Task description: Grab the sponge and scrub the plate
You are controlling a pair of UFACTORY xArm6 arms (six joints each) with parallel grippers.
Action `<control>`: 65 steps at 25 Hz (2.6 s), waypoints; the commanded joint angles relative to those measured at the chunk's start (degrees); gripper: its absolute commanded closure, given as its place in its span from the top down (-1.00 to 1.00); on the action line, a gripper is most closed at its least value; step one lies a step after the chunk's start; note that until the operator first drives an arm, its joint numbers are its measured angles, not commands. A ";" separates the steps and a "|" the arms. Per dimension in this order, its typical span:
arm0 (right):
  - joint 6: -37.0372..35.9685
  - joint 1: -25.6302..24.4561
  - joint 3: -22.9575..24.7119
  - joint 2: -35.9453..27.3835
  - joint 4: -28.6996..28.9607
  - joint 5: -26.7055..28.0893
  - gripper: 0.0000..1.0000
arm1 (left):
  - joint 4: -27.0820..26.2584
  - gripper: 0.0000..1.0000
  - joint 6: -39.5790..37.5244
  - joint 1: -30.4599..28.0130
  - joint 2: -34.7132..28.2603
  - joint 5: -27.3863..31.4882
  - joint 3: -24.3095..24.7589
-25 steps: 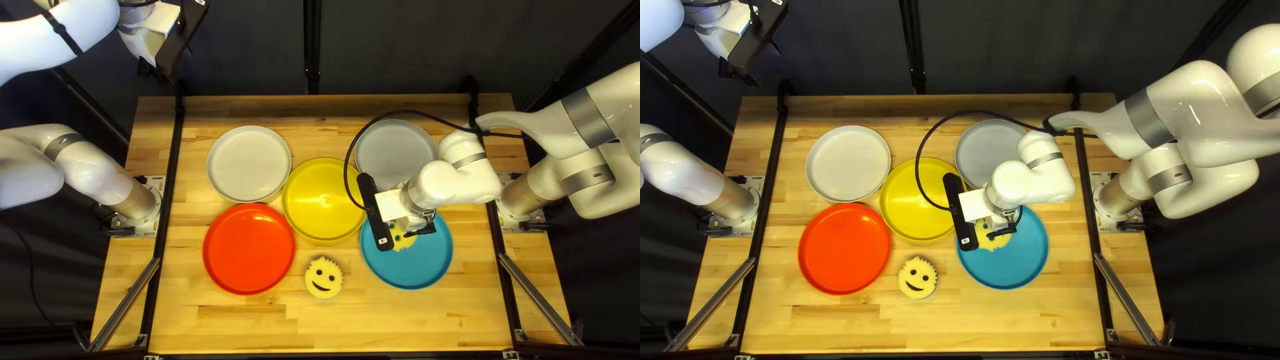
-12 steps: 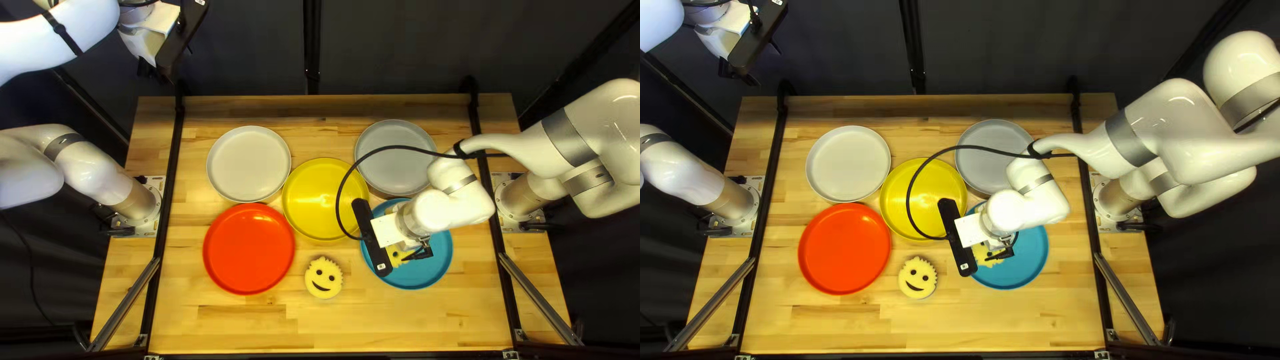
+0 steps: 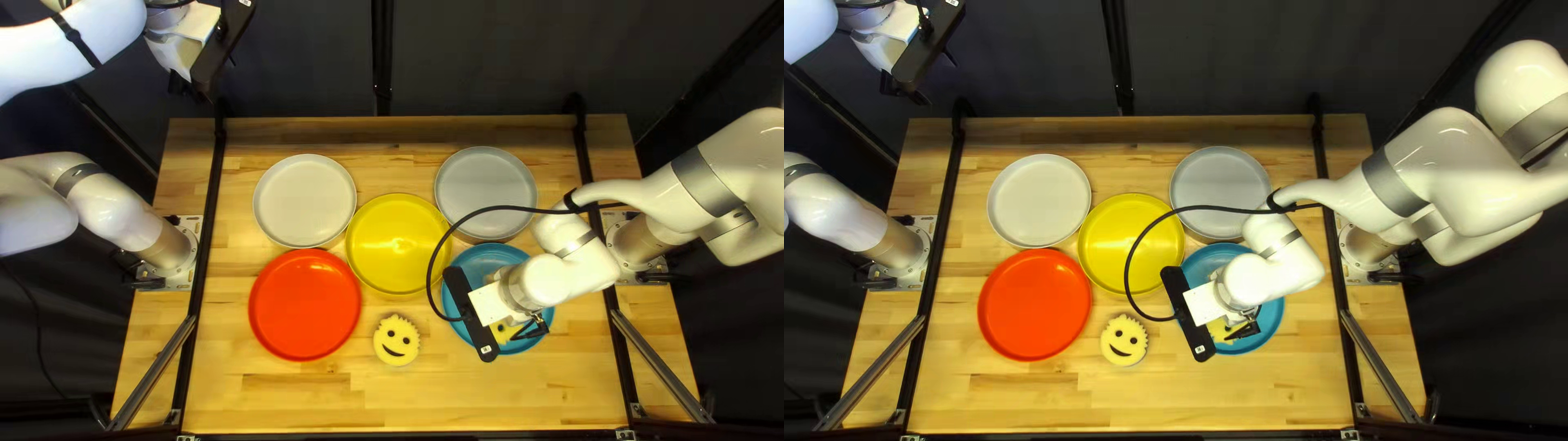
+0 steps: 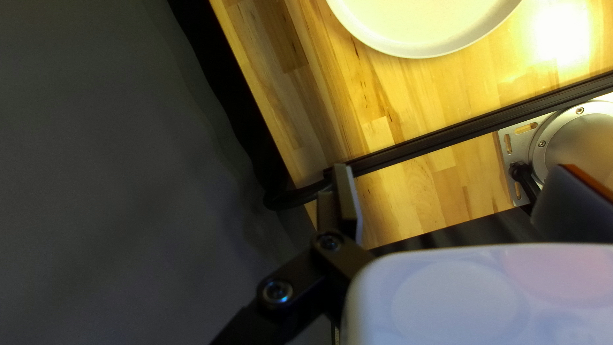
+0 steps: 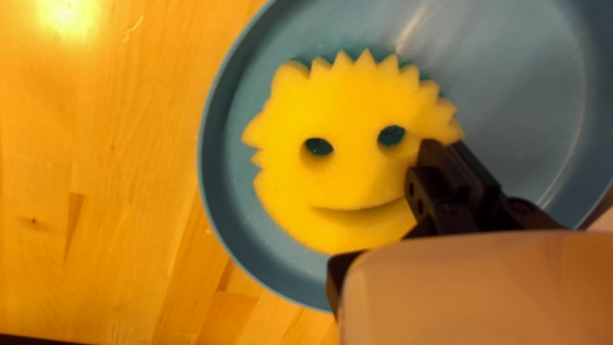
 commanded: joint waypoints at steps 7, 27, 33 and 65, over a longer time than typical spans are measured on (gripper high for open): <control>0.12 -4.54 -4.49 2.72 -3.03 0.48 -1.00 | 0.00 1.00 0.00 0.00 0.00 0.00 0.00; 3.31 -7.79 -4.84 4.06 -4.85 2.97 -1.00 | 0.00 1.00 0.00 0.00 0.00 0.00 0.00; 4.56 -3.58 -3.36 2.70 -4.79 3.96 -1.00 | 0.00 1.00 0.00 0.00 0.00 0.00 0.00; 6.44 -15.02 8.25 -3.20 -19.27 -15.03 -1.00 | 0.00 1.00 0.00 0.00 0.00 0.00 0.00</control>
